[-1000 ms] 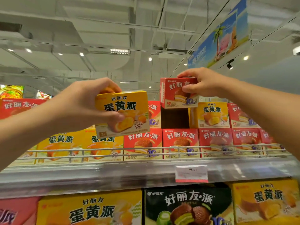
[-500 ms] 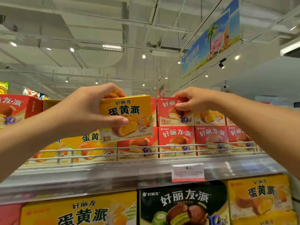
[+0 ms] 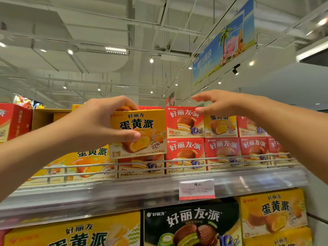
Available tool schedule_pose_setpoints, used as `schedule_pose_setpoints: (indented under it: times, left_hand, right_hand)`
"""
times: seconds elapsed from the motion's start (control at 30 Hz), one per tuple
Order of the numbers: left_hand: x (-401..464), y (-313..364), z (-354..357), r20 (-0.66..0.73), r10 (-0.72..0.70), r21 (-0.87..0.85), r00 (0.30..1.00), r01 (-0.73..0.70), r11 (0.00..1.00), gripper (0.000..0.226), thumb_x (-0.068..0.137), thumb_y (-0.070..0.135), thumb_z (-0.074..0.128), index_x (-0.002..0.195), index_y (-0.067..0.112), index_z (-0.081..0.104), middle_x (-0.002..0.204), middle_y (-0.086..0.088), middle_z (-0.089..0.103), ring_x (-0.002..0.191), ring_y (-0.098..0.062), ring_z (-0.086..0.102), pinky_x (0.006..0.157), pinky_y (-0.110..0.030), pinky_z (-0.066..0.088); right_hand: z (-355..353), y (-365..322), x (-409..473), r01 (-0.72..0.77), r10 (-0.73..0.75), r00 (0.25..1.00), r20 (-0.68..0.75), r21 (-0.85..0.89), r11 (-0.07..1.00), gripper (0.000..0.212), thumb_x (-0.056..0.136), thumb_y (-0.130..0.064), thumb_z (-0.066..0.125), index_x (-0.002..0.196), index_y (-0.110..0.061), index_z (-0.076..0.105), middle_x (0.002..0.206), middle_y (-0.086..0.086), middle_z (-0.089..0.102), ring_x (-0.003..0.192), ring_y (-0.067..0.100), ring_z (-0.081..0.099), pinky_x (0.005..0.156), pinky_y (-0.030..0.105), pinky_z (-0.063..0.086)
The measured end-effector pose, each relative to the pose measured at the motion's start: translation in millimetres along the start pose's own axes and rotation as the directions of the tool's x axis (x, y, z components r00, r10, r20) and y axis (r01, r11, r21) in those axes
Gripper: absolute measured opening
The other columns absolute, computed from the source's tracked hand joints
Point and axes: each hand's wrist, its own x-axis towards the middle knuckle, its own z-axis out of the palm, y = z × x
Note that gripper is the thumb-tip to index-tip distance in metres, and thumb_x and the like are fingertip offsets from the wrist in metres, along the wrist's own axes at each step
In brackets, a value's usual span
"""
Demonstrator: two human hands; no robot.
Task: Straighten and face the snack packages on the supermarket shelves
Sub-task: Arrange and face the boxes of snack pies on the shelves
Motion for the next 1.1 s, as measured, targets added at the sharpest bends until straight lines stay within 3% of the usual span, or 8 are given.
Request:
schedule_pose_setpoints:
  times: [0.1,0.27,0.4,0.57,0.63,0.77,0.97,1.1]
  left_hand:
    - [1.0,6.1,3.3,0.002,-0.001,-0.003,1.000,0.001,1.000,0.058,0.054,0.062,0.072,0.108,0.046,0.057,0.092,0.025,0.070,0.077,0.004,0.069,0.053,-0.017,0.054]
    - [-1.5,17.0,10.9,0.012,-0.008,0.011,1.000,0.008,1.000,0.060,0.053,0.063,0.071,0.109,0.046,0.056,0.094,0.020,0.070,0.081,0.005,0.067,0.056,-0.019,0.056]
    - [-6.9,25.3,15.4,-0.005,-0.008,0.005,1.000,0.008,1.000,0.060,0.053,0.063,0.072,0.108,0.045,0.057,0.093,0.022,0.070,0.081,0.005,0.068,0.057,-0.018,0.056]
    - [-10.0,39.9,20.0,-0.011,-0.030,0.055,1.000,0.030,0.998,0.056,0.052,0.064,0.071,0.104,0.050,0.054,0.093,0.023,0.068,0.082,0.010,0.065,0.056,-0.014,0.054]
    - [-12.4,47.3,23.2,0.006,-0.042,0.070,0.999,0.042,0.997,0.056,0.052,0.065,0.069,0.103,0.052,0.052,0.094,0.023,0.068,0.082,0.011,0.064,0.057,-0.015,0.055]
    - [-17.4,60.8,26.8,0.007,-0.051,0.137,0.999,0.049,0.989,0.059,0.051,0.068,0.065,0.106,0.053,0.050,0.095,0.025,0.065,0.081,0.011,0.064,0.061,-0.017,0.057]
    - [-25.1,73.0,20.3,-0.031,-0.052,0.122,0.998,0.056,0.991,0.053,0.057,0.059,0.070,0.105,0.053,0.050,0.094,0.024,0.064,0.079,0.015,0.061,0.046,-0.011,0.048]
    - [-29.3,72.2,7.2,-0.085,-0.053,0.171,0.995,0.067,0.983,0.054,0.051,0.070,0.064,0.102,0.058,0.050,0.093,0.032,0.064,0.086,0.015,0.060,0.053,-0.013,0.053]
  right_hand:
    - [-10.1,22.4,-18.1,-0.055,0.054,0.998,-0.026,-0.027,0.998,0.064,0.091,-0.042,0.061,0.147,-0.030,0.034,0.152,-0.003,0.037,0.137,0.020,0.037,0.099,0.029,0.029]
    - [-4.2,41.1,-36.8,-0.149,0.154,0.988,0.022,-0.147,0.978,0.073,0.088,-0.044,0.064,0.150,-0.028,0.029,0.148,0.002,0.044,0.129,0.024,0.046,0.098,0.034,0.039]
    - [2.3,44.7,-40.7,-0.093,0.090,0.996,-0.029,-0.185,0.978,0.070,0.087,-0.044,0.066,0.146,-0.022,0.036,0.137,0.002,0.054,0.119,0.022,0.053,0.093,0.033,0.043]
    - [0.8,50.8,-42.5,-0.057,0.042,0.990,-0.136,-0.112,0.992,0.056,0.074,-0.043,0.078,0.117,-0.031,0.045,0.103,-0.006,0.054,0.080,0.008,0.052,0.060,0.024,0.042]
    - [1.1,53.8,-44.0,-0.049,0.034,0.986,-0.163,-0.089,0.995,0.052,0.072,-0.042,0.080,0.105,-0.032,0.041,0.096,-0.008,0.052,0.076,0.006,0.052,0.056,0.024,0.042]
    - [3.0,56.6,-49.4,-0.036,0.023,0.986,-0.164,-0.075,0.997,0.052,0.075,-0.035,0.080,0.108,-0.030,0.039,0.104,-0.002,0.060,0.080,0.011,0.057,0.058,0.024,0.044]
    - [-14.0,47.1,-67.6,0.073,-0.115,0.967,-0.229,-0.183,0.980,0.074,0.075,-0.039,0.078,0.140,-0.031,0.043,0.133,0.000,0.050,0.121,0.020,0.042,0.095,0.040,0.039]
    - [-35.1,47.7,-94.7,0.126,-0.143,0.958,-0.248,-0.081,0.989,0.072,0.073,-0.049,0.073,0.138,-0.037,0.045,0.126,-0.002,0.051,0.112,0.018,0.047,0.087,0.036,0.044]
